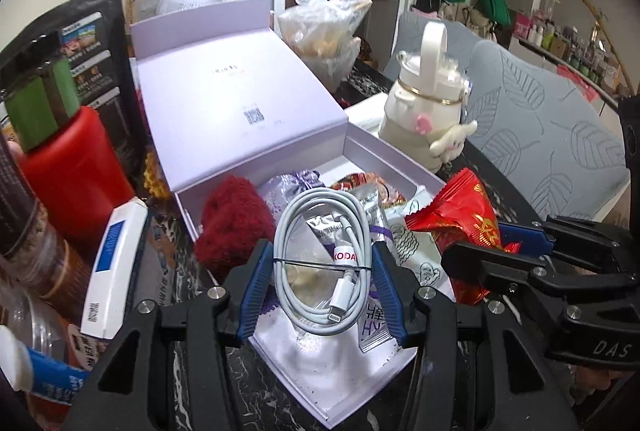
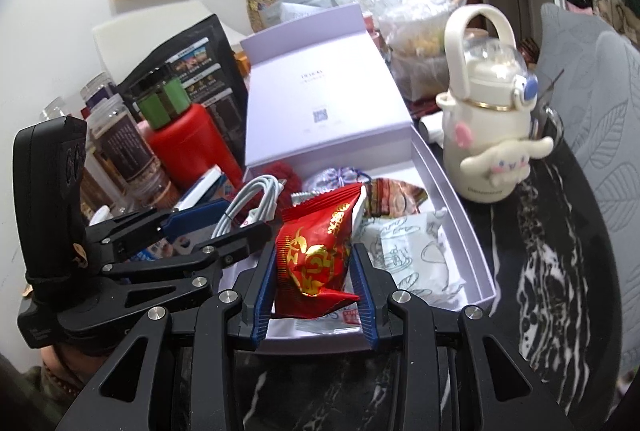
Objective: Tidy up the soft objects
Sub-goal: 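Lower the cable into the box with left tool while right tool lowers red packet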
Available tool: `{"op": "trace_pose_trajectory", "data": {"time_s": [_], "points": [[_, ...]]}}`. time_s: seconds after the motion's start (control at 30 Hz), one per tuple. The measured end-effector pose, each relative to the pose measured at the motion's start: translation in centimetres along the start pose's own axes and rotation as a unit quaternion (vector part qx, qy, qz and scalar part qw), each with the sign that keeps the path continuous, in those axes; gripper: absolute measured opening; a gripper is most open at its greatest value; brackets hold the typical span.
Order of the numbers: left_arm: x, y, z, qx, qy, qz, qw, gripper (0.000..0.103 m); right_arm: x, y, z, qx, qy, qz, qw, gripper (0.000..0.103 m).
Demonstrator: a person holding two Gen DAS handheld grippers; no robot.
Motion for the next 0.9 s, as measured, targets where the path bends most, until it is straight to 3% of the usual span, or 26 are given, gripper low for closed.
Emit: {"op": "trace_pose_trajectory", "data": {"time_s": [0.43,0.63,0.9], "points": [[1.3,-3.0,-0.2,0.011,0.0,0.036,0.9993,0.05,0.5,-2.7,-1.8,0.018,-0.012,0.022,1.0,0.035],[1.9,-3.7,0.0,0.024,0.005,0.042,0.9988,0.05,0.9,-3.8,-2.1,0.019,-0.017,0.031,0.999,0.035],[2.7,-4.2,0.1,0.016,0.0,0.044,0.9989,0.049,1.6,-5.1,-2.2,0.023,-0.022,0.046,0.998,0.035]]}}
Point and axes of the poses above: each gripper's, at about its wrist camera, not at the fingertips, and y roughly against the way its jaws point, z to its left, x to its underside, the point moved 2 cm from there along -y, roughly the way its jaws point, and after that the axes turned 11 degrees about -y, right-handed, at the moved point
